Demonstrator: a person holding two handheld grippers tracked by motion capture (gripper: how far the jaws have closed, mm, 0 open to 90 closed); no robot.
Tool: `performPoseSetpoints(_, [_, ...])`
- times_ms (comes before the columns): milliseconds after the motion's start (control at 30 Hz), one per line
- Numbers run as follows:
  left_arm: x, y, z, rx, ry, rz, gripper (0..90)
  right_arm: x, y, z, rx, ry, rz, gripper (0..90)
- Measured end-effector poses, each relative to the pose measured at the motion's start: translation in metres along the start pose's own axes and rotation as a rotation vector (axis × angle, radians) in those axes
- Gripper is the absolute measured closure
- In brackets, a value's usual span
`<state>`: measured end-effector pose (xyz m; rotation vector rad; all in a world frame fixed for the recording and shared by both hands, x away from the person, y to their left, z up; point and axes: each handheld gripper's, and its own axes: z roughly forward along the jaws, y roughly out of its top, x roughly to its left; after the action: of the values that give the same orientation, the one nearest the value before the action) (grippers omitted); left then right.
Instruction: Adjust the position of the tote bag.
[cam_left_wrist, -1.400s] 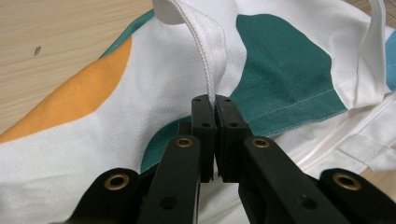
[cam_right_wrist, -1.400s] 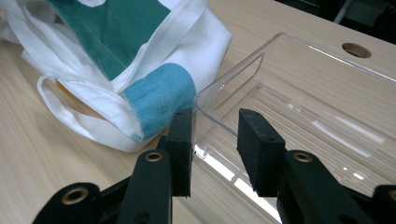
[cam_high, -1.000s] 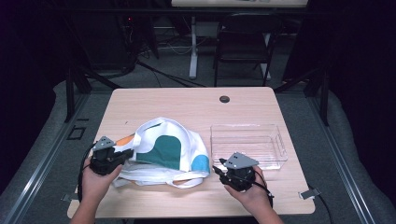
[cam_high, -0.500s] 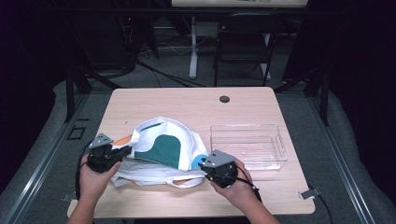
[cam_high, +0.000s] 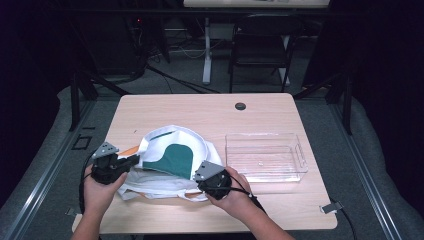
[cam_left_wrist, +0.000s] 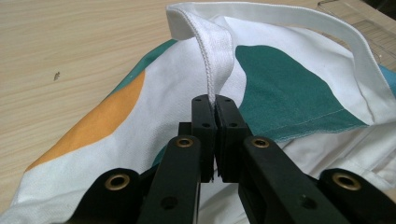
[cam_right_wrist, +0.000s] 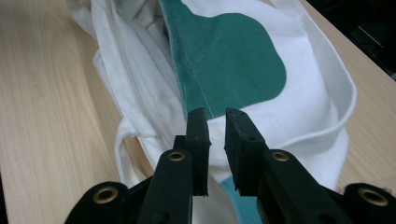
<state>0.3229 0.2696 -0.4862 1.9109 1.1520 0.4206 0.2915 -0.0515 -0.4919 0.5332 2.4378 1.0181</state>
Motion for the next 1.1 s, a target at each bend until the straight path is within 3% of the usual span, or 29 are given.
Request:
performPoseSetpoints(233, [0.001, 0.000, 0.000, -0.002, 0.000, -0.003, 87.9, 0.009, 0.008, 0.022, 0.039, 0.015, -0.051, 78.8])
performPoseSetpoints(533, [0.001, 0.000, 0.000, -0.005, -0.003, -0.007, 87.9, 0.013, 0.010, 0.036, 0.071, 0.014, -0.076, 73.1])
performPoseSetpoints(1100, [0.003, 0.000, 0.001, -0.001, -0.007, -0.007, 87.9, 0.018, 0.008, 0.053, 0.097, -0.044, -0.125, 69.1])
